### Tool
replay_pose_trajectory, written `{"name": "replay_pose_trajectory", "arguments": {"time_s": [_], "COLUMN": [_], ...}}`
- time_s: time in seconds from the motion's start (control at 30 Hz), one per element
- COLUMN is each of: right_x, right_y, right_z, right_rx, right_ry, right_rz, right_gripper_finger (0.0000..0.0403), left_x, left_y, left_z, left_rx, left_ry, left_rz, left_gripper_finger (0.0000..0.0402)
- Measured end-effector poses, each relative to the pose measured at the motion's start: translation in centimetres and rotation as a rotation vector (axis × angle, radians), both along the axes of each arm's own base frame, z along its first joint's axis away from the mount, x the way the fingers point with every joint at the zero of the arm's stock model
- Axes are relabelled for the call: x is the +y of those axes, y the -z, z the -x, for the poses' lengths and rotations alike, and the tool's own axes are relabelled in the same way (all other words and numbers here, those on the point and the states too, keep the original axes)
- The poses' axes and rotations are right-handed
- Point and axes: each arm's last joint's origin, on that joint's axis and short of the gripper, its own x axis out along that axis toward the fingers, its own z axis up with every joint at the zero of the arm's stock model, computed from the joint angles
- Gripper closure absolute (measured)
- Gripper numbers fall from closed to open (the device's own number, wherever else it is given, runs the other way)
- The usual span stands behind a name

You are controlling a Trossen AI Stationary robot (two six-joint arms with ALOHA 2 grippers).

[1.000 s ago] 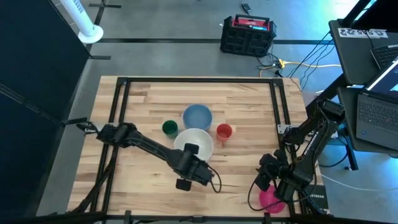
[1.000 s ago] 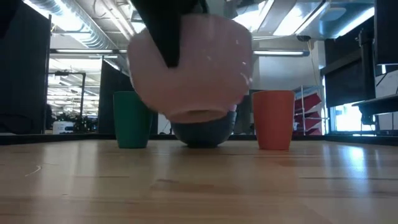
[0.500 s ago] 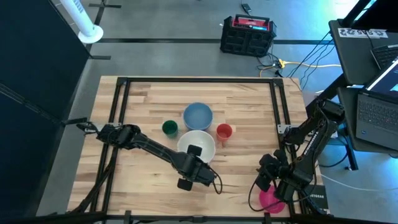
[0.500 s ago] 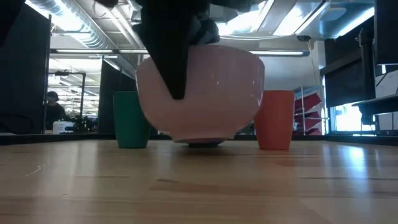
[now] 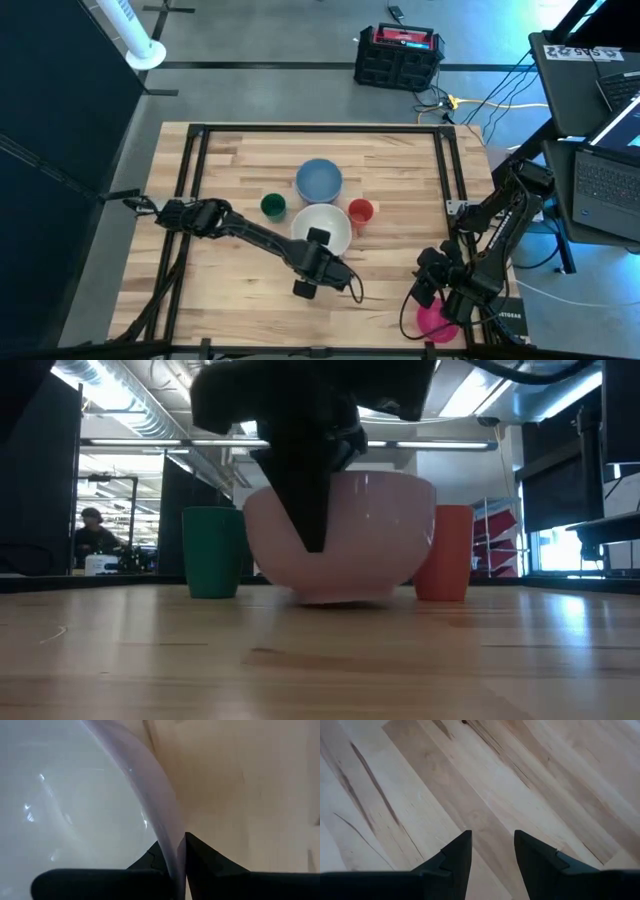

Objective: Nest bowls inside each other
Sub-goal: Move the white bowl to the center of the table

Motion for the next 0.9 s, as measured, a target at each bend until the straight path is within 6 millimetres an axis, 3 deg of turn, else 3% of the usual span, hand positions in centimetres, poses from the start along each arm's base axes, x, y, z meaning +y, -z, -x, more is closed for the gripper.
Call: {"name": "replay_pose_trajectory", "arguments": {"time_s": [0.43, 0.8, 0.9], "right_x": [0.0, 0.0, 0.0], "right_y": [0.0, 0.0, 0.0], "right_z": [0.0, 0.0, 0.0], "right_rx": [0.012, 0.016, 0.017], "right_ry": [-0.002, -0.02, -0.021], "right_rz": [-0.005, 0.003, 0.004], "right_gripper_finger": [0.0267, 0.0267, 0.0267], "left_x": [3.5, 3.1, 3.1], "left_y": [0.4, 1.1, 1.2], "left_z": [-1.3, -0.8, -0.7], "left_rx": [0.003, 0.06, 0.073], "left_ry": [-0.016, 0.016, 0.009], "left_rz": [-0.007, 0.064, 0.072], "left_gripper_finger": [0.0379, 0.0379, 0.0356]}}
